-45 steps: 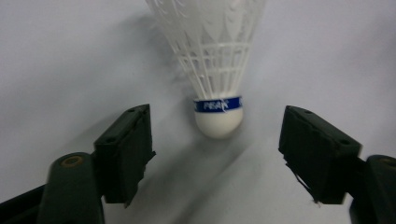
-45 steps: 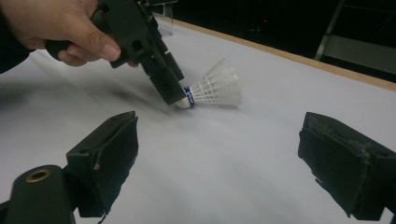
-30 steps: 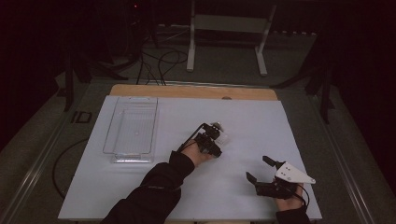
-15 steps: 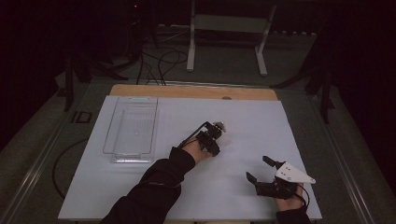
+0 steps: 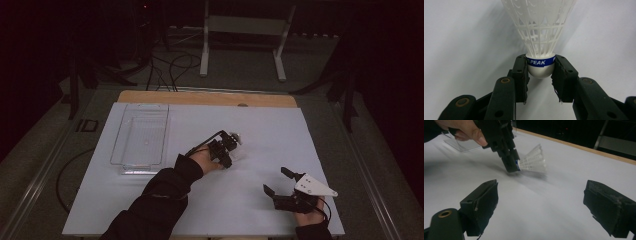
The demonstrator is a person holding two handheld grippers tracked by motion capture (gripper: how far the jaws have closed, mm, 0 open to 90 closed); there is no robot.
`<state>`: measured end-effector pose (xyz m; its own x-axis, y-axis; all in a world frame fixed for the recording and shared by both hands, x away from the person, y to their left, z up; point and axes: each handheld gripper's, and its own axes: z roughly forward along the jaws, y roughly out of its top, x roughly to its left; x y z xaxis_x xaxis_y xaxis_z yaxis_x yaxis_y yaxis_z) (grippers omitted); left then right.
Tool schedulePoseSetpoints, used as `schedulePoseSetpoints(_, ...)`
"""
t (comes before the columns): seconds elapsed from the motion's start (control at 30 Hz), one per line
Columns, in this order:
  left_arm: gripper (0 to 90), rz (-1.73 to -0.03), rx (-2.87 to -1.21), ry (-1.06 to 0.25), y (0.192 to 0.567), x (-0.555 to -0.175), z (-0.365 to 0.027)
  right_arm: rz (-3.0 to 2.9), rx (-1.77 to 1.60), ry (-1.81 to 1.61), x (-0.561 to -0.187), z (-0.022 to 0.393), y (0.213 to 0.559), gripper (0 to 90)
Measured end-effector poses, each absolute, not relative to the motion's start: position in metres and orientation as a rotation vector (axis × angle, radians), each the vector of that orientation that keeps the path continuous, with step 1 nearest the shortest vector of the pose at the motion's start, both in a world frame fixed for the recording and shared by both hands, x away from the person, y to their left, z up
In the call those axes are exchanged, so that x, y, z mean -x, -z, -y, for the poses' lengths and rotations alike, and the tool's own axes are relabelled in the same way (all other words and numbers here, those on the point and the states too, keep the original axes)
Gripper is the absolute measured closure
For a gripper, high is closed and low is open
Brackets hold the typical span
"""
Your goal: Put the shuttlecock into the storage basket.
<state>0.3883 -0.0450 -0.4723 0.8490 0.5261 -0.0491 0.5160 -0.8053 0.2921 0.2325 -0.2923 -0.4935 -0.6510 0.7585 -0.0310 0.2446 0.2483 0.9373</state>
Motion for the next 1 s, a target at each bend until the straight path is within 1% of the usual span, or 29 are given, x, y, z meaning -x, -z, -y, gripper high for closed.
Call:
schedulePoseSetpoints(0.2, 65.9, -0.756, -2.729, -0.033, 0.465, -0.385, 0.035, -2.040, -0.914, -1.396, -0.233, 0.292, 0.494, 12.2)
schedulePoseSetpoints(0.37, 65.8, -0.712, -2.751, -0.053, 0.459, -0.380, 0.027, -2.039, -0.913, -1.398, -0.233, 0.292, 0.494, 12.3)
schedulePoseSetpoints(0.53, 65.8, -0.688, -2.759, -0.030, 0.456, -0.377, 0.018, -2.038, -0.911, -1.401, -0.232, 0.292, 0.494, 12.3)
schedulePoseSetpoints(0.67, 65.8, -0.651, -2.771, -0.048, 0.451, -0.372, 0.012, -2.037, -0.915, -1.400, -0.233, 0.292, 0.494, 12.3)
schedulePoseSetpoints(1.0, 65.8, -0.619, -2.792, -0.039, 0.448, -0.366, 0.008, -2.036, -0.912, -1.405, -0.232, 0.292, 0.494, 12.3)
